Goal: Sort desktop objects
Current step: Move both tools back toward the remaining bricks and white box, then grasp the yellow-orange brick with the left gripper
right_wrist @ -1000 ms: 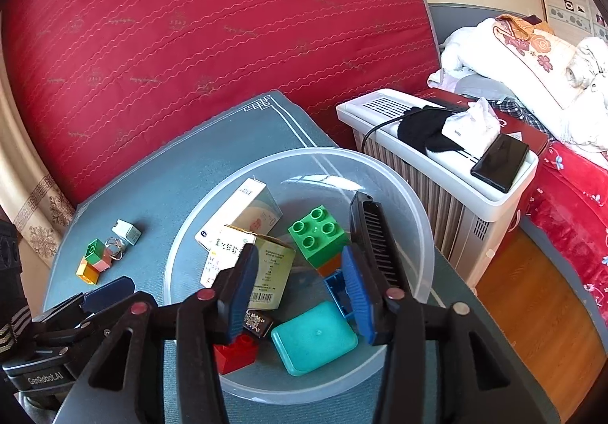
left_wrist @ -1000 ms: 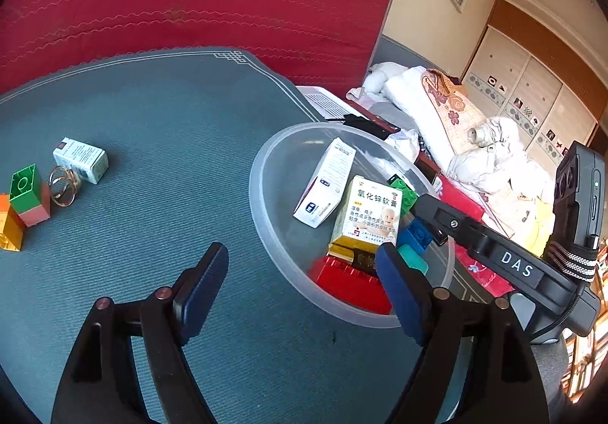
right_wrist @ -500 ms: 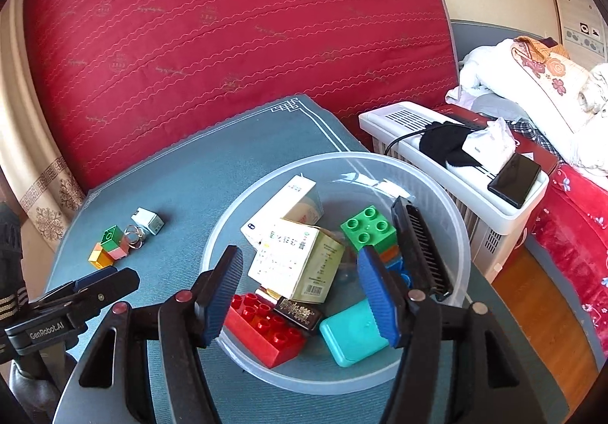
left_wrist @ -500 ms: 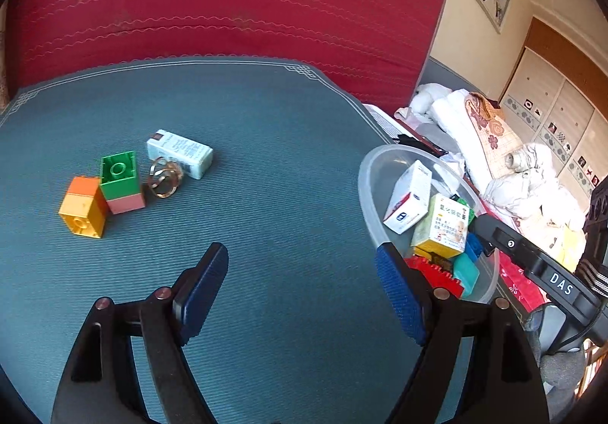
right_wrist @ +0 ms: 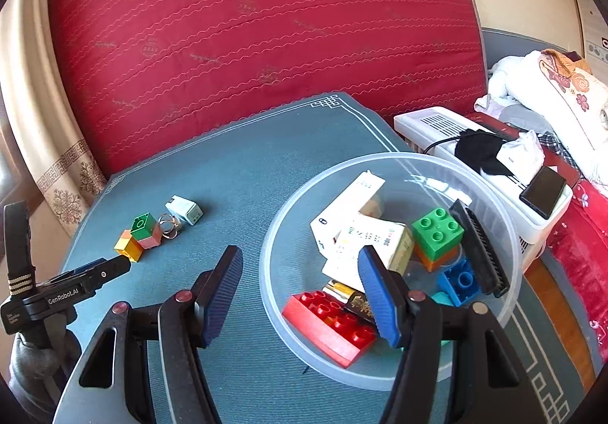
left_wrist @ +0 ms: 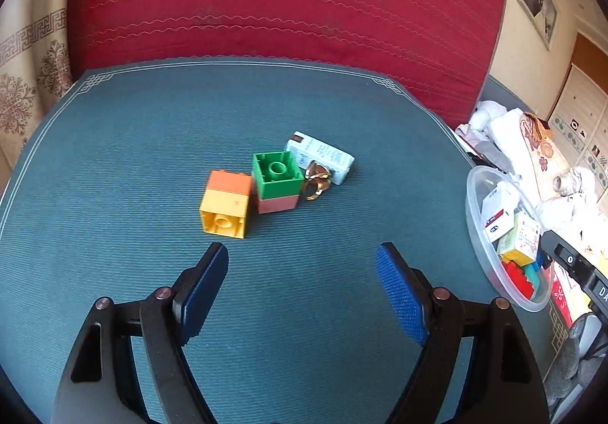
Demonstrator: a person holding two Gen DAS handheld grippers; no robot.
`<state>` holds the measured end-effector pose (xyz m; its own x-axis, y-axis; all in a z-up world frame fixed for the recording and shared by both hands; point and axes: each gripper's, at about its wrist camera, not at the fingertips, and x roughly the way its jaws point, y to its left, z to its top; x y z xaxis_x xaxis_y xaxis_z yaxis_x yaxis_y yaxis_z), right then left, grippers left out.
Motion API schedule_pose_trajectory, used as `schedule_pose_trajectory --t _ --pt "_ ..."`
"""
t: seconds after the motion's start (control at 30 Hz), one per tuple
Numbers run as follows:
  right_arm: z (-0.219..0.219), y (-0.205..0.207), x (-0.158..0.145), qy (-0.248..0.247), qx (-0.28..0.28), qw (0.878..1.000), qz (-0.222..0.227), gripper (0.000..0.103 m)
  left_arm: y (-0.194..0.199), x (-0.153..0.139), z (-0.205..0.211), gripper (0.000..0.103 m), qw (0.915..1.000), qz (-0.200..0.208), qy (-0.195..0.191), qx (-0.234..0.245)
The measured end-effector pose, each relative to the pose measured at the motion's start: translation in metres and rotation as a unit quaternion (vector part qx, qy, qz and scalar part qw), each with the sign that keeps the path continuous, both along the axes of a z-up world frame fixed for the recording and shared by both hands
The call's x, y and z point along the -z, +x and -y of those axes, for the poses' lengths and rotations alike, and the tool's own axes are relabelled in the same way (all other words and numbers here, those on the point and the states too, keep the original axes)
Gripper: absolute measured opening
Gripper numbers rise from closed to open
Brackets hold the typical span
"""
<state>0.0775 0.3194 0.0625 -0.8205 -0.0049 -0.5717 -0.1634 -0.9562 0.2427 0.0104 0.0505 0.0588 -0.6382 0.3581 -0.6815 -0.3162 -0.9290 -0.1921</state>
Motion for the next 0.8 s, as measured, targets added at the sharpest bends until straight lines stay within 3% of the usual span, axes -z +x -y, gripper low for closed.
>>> schedule_pose_trajectory --t 0.47,0.8 --pt "0.049 -0.017 0.006 0.017 -0.067 0.997 0.013 0.067 -0.044 0.015 0.015 0.083 0.998 -0.004 -0.055 -0.032" --pt "0.079 -0.033 0.009 0.031 -0.114 0.993 0.024 0.07 -0.065 0.024 0.026 0.083 0.9971 -0.003 -0.062 -0.046"
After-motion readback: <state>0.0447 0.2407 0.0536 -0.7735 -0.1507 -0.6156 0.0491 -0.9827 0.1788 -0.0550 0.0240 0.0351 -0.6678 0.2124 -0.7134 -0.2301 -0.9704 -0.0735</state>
